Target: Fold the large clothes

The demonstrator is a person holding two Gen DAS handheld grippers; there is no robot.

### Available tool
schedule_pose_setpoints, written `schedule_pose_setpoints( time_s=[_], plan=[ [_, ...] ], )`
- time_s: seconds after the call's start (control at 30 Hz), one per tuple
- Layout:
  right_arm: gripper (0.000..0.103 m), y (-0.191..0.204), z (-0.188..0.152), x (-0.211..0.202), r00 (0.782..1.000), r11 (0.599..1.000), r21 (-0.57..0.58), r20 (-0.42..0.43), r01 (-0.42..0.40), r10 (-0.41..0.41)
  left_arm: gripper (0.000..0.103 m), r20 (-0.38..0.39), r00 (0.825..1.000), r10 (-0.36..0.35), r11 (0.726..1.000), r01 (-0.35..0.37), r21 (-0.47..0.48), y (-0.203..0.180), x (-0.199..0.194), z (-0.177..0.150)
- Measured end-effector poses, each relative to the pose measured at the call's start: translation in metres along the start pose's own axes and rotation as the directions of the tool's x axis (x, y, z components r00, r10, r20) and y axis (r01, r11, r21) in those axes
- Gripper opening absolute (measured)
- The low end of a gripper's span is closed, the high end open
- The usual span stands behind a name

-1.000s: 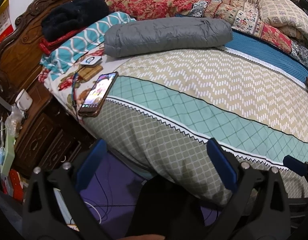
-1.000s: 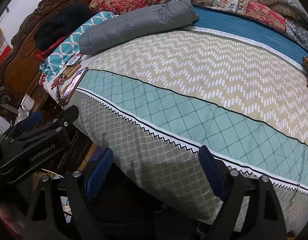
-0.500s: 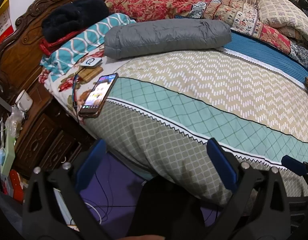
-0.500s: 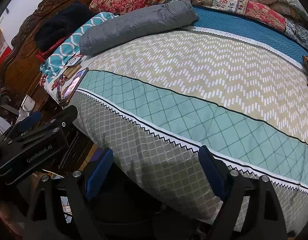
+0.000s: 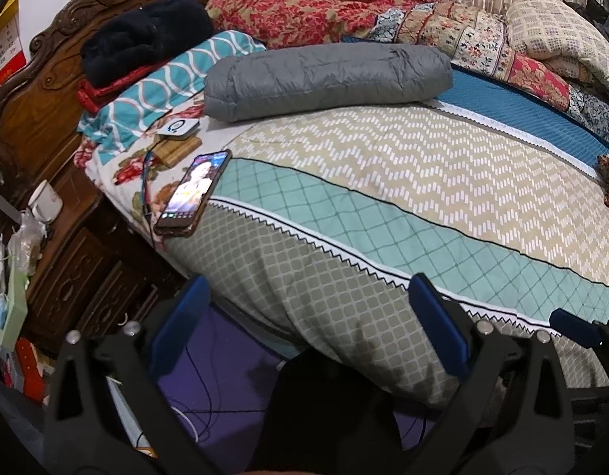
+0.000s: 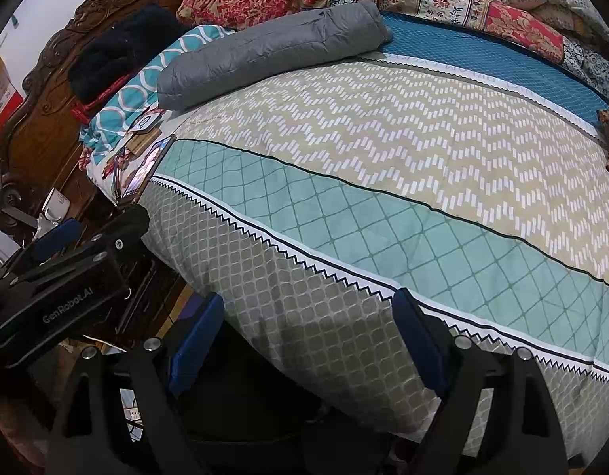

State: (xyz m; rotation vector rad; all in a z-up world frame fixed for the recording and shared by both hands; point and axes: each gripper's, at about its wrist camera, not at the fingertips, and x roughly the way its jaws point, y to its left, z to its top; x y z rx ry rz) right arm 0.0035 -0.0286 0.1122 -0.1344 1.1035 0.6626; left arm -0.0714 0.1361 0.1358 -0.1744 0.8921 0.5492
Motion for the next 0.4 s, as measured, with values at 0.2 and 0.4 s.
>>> schedule_pose_setpoints(
  time_s=[0.2,0.4],
  plan=[
    [0.040,0.0000,-0.0002,-0.0003,1.000,1.000,-0.001,0.000,-0.001,0.001,0.097,-0.002,1.000,-0.020,1.000,0.020,-0.006,0.0002,-0.0022,0.0005],
    [0.040,-0.0008,-0.0001,-0.0003,1.000,1.000,-0.002,-0.001,-0.001,0.001,0.097,-0.008,1.000,-0.028,1.000,0.028,-0.009,-0.0011,-0.0023,-0.0002]
  ],
)
